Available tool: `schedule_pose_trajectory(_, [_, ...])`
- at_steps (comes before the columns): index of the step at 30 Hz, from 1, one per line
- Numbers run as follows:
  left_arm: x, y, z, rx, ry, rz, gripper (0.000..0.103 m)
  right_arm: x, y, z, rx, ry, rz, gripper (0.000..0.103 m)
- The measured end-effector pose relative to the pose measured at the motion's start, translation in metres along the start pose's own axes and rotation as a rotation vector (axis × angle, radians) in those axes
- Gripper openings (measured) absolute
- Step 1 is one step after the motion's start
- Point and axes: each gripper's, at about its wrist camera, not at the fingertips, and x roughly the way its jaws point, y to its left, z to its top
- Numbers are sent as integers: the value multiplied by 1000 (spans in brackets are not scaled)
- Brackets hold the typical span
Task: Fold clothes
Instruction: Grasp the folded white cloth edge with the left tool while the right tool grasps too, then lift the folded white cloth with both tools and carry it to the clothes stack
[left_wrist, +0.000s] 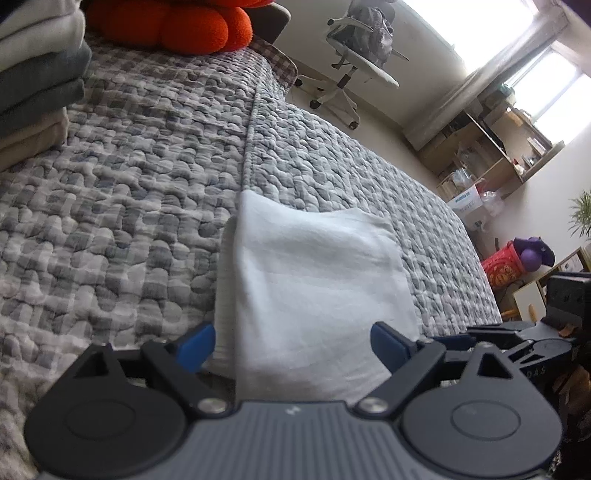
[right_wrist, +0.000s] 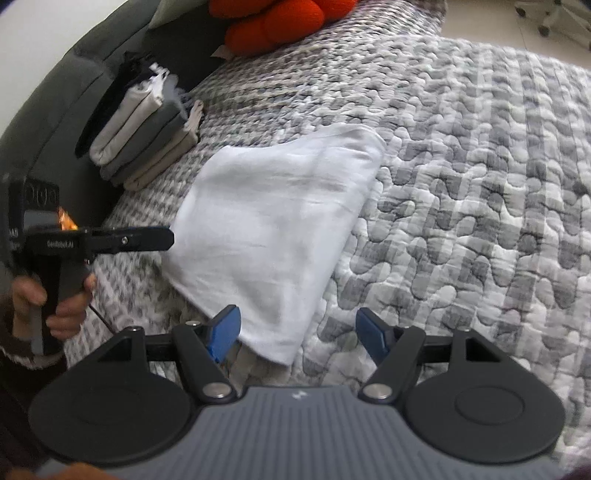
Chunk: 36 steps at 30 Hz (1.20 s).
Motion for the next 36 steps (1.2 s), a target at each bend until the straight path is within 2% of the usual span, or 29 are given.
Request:
schedule_pose_trajectory(7, [13, 14, 6, -30, -3, -27, 82, 8, -8, 10, 66, -37, 36, 72])
schedule_pose_trajectory(11, [19, 21, 7, -54, -2, -44, 73, 11, -12, 16, 98, -62, 59, 72])
schedule_pose_trajectory(18, [27, 29, 12, -112, -43, -72, 62, 19, -17, 25, 152, -118, 79, 62])
schedule_pose_trajectory(25, [33, 30, 13, -180, -93, -60, 49, 25, -20, 31, 196, -159, 88, 61])
schedule_pose_trajectory(28, [31, 29, 10, -196, -116, -35, 40, 24, -20, 30, 201, -181, 64, 47])
schedule_pose_trajectory(30, [28, 28, 7, -201, -137, -25, 32, 23, -20, 29, 207, -194, 61, 30])
schedule_pose_trajectory(33, [23, 26, 3, -204, -170, -16, 23, 23, -21, 28, 217, -210, 77, 24])
schedule_pose_trajectory(36, [18, 24, 1, -216, -192, -12, 20, 22, -13, 28, 180, -229, 60, 22])
